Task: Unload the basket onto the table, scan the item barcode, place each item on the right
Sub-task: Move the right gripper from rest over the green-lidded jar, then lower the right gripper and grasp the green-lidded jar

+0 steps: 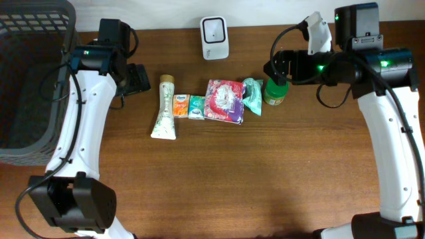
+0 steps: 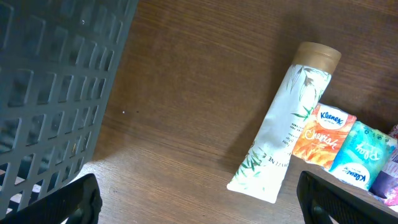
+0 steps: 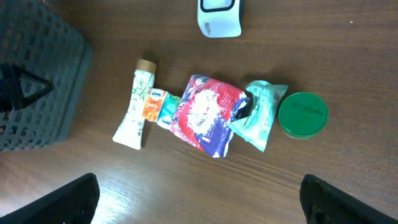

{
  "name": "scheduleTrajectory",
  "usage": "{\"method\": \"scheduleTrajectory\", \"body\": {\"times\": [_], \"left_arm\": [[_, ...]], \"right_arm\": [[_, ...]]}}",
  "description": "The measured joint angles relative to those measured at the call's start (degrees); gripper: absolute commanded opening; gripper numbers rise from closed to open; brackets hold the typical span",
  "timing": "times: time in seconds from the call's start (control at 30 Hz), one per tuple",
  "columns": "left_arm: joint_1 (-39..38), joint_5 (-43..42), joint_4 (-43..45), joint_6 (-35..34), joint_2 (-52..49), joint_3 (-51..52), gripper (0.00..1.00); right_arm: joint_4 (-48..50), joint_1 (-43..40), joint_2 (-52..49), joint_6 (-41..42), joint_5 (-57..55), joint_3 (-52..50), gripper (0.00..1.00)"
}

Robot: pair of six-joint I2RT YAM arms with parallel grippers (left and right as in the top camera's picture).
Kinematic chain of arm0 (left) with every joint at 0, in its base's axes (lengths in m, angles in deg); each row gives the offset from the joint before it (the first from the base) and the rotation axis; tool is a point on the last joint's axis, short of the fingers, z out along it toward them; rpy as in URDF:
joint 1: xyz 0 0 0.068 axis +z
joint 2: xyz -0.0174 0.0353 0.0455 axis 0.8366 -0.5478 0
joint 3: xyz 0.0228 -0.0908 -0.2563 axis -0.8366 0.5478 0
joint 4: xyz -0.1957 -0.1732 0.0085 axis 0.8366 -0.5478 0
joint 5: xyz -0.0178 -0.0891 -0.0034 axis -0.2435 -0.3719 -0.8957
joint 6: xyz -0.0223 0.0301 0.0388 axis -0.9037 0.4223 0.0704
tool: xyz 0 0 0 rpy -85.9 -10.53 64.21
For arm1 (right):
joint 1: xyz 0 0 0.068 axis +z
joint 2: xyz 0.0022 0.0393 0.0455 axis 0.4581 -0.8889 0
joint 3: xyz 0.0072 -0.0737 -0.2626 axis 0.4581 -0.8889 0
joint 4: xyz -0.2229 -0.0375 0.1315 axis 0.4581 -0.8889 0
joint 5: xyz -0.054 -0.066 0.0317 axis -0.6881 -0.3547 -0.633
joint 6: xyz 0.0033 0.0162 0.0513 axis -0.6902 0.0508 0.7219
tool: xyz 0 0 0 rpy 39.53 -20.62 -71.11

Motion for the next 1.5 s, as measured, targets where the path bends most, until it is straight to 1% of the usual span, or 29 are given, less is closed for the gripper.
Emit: {"method": "scheduleTrajectory", "body": {"times": [0.1,0.17,0.3,0.87,1.03,1.33,1.43,1.5], "left_arm": [[-0.02,0.0,0.0,0.0,0.0,0.0,0.99],[-0.02,0.0,0.0,0.0,0.0,0.0,0.99],[-0.02,0.0,0.0,0.0,0.0,0.0,0.99],[-0.02,0.0,0.02,0.0,0.0,0.0,0.99],[-0.02,0.0,0.02,0.0,0.0,0.0,0.99],[-0.02,0.0,0.0,0.0,0.0,0.0,0.99],[-0.02,0.0,0.02,0.0,0.0,0.0,0.99],[-0.02,0.0,0.02,0.0,0.0,0.0,0.99]], "right_arm": [[0.79,0.0,-0.04,0.02,-1.81,0.0,0.99],[1.2,0.0,-0.24,0.02,-7.41,0.0,0.99],[1.2,0.0,-2.97,0.02,-9.86,0.0,0.99],[0.35,0.0,-3.69,0.0,-9.88,0.0,0.99],[0.37,0.0,-3.69,0.0,-6.12,0.0,0.98],[0.57,0.0,-3.69,0.0,-5.92,-0.2,0.99],[1.9,0.0,-4.13,2.97,-7.3,-2.73,0.98],[2.1,0.0,-4.81,3.45,-8.55,-2.78,0.98]]}}
